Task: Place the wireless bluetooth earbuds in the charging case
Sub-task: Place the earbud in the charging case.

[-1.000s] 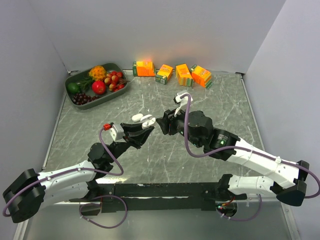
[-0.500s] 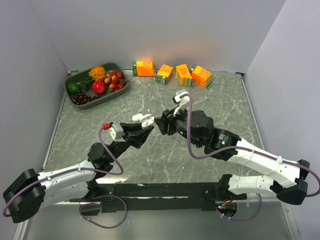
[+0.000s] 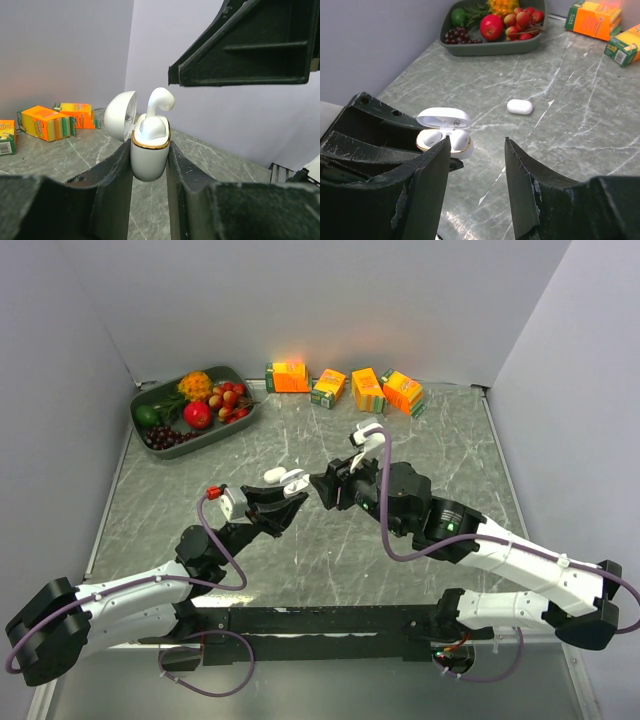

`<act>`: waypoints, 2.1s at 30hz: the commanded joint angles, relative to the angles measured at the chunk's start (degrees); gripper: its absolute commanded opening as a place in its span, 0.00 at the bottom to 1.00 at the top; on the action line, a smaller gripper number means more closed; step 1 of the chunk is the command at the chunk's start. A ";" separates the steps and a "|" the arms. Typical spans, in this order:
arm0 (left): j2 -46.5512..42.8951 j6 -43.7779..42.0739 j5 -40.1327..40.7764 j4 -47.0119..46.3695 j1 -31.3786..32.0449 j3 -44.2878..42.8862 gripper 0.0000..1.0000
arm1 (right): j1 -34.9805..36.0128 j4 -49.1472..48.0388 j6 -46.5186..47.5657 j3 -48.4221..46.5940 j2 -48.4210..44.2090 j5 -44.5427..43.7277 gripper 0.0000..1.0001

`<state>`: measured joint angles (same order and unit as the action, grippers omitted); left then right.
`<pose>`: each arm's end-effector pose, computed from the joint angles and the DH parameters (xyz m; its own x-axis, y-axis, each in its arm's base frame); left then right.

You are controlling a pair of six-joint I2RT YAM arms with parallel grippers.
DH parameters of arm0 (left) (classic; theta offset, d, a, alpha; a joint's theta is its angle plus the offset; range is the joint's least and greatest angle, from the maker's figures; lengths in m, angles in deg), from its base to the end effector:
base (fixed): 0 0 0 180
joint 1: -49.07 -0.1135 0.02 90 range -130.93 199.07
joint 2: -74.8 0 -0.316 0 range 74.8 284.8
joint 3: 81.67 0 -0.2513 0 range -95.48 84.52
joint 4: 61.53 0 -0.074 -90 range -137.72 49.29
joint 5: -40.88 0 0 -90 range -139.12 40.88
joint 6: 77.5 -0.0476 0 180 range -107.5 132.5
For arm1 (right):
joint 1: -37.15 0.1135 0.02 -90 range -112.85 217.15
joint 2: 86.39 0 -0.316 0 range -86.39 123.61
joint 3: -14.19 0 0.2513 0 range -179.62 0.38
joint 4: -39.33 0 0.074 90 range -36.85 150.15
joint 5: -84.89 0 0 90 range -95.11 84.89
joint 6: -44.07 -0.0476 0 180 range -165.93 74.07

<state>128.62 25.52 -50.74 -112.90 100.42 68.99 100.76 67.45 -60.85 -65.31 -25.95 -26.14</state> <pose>0.1055 -0.1341 0.3194 0.0958 -0.4804 -0.8718 0.8396 0.5095 -0.1885 0.1125 0.1882 0.4518 -0.2424 0.0522 -0.9688 -0.6377 0.7440 0.1997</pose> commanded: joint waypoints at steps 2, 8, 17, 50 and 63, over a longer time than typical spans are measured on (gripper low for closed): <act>-0.91 0.96 -0.39 -1.61 0.06 -1.61 0.01 | 0.19 0.28 0.77 -1.55 -2.44 -3.57 0.55; -1.17 1.13 -0.04 -1.78 -0.02 -1.70 0.01 | -0.07 3.09 0.15 -2.42 -0.86 -4.71 0.56; -1.26 1.13 -0.22 -1.43 -0.02 -1.87 0.01 | -0.16 3.18 -0.55 -2.77 0.55 -2.69 0.56; -0.47 1.40 -1.45 -1.70 -0.02 -2.14 0.01 | 0.55 2.13 -0.11 -5.94 4.50 1.17 0.56; -0.56 1.31 -0.92 -1.26 0.06 -2.22 0.01 | 0.63 2.39 0.15 -7.87 6.18 2.23 0.57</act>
<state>128.20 25.76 -50.83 -112.58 100.16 68.97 101.14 71.50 -61.26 -70.12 -19.32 -24.44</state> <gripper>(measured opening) 0.327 0.569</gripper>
